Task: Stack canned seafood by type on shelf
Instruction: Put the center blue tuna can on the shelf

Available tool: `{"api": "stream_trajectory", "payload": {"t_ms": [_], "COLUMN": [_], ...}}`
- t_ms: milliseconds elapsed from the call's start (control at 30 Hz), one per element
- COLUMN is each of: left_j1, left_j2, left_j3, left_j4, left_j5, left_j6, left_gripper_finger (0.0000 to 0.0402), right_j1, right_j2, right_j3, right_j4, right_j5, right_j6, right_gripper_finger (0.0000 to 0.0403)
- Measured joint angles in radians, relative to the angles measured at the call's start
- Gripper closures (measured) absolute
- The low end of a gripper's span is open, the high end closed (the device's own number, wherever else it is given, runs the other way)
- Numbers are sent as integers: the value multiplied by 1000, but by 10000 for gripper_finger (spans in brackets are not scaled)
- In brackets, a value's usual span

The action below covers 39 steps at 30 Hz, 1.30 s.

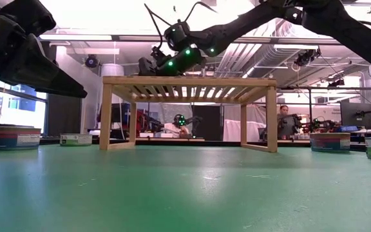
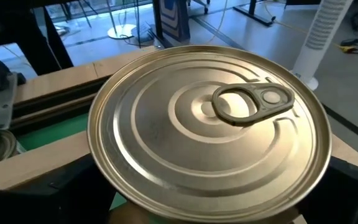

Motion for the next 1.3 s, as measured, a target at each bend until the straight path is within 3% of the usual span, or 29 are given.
{"api": "stream_trajectory", "payload": {"t_ms": [200,700,933,1300], "left_j1": [0,0,0,0], "left_j2": [0,0,0,0], "left_j3": [0,0,0,0], "left_j4": [0,0,-1,-1], "left_j5": [0,0,0,0], "left_j6": [0,0,0,0], "left_gripper_finger": [37,37,37,37], "right_j1": [13,14,15,15], "right_j2": [0,0,2,5], "right_j3": [0,-2,-3,-4], "right_j4": [-5,-3,43,70], "right_j5": [57,74,71,56], "right_j6": [-13,-19,79,39], "right_gripper_finger": [3,2,3,3]}}
